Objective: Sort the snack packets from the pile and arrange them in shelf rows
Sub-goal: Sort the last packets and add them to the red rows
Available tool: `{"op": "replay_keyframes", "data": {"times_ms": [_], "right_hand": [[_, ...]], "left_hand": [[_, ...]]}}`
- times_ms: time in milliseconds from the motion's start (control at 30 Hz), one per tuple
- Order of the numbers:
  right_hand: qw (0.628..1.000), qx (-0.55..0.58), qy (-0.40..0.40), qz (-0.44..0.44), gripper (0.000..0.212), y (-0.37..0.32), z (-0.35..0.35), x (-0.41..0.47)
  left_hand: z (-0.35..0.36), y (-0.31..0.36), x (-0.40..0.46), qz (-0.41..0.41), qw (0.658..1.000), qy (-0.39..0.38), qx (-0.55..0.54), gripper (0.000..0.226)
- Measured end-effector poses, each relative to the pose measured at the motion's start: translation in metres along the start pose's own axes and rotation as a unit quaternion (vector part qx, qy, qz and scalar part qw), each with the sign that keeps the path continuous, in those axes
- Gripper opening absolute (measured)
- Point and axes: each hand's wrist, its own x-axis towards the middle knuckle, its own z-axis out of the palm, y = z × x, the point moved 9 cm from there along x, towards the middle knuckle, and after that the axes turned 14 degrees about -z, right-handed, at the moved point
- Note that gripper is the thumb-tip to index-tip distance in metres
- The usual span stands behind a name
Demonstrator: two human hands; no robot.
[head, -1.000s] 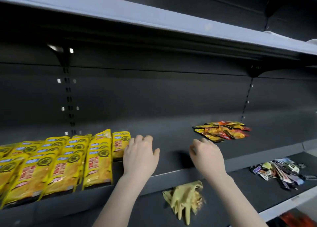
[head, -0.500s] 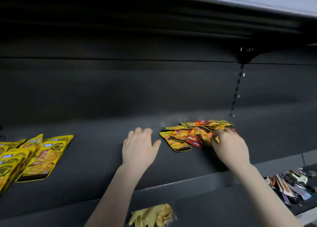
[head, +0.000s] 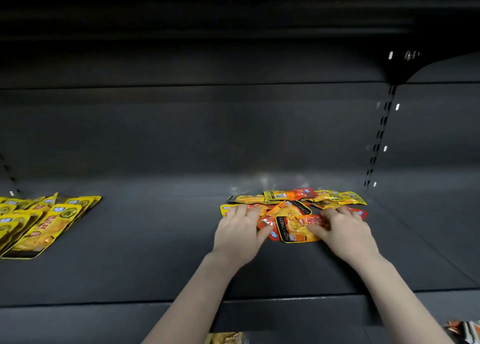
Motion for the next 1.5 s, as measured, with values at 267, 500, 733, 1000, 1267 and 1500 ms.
{"op": "replay_keyframes", "data": {"times_ms": [267, 500, 733, 1000, 1267, 1500], "right_hand": [[0.989, 0.134, -0.061, 0.016, 0.102, 0.004, 0.015, 0.002], [0.935, 0.344, 0.048, 0.078, 0.109, 0.026, 0.009, -0.011], [0.853, 0.487, 0.142, 0.122, 0.108, 0.042, -0.001, -0.018], [0.755, 0.620, 0.163, 0.139, 0.029, 0.050, -0.001, -0.017], [0.701, 0.653, 0.243, 0.152, 0.030, 0.061, -0.008, -0.019], [0.705, 0.630, 0.293, 0.143, 0.019, 0.063, -0.019, -0.022]], "left_hand": [[0.018, 0.004, -0.001, 0.040, 0.997, -0.022, 0.060, 0.062], [0.013, 0.007, 0.004, 0.033, 0.997, -0.031, 0.063, 0.046], [0.003, 0.019, 0.027, 0.034, 0.997, -0.059, 0.029, 0.039], [0.019, 0.042, 0.049, 0.015, 0.994, -0.054, 0.098, 0.064], [0.024, 0.053, 0.062, -0.049, 0.995, -0.080, 0.032, 0.067], [0.019, 0.057, 0.056, -0.095, 0.983, -0.139, -0.069, 0.057]]}}
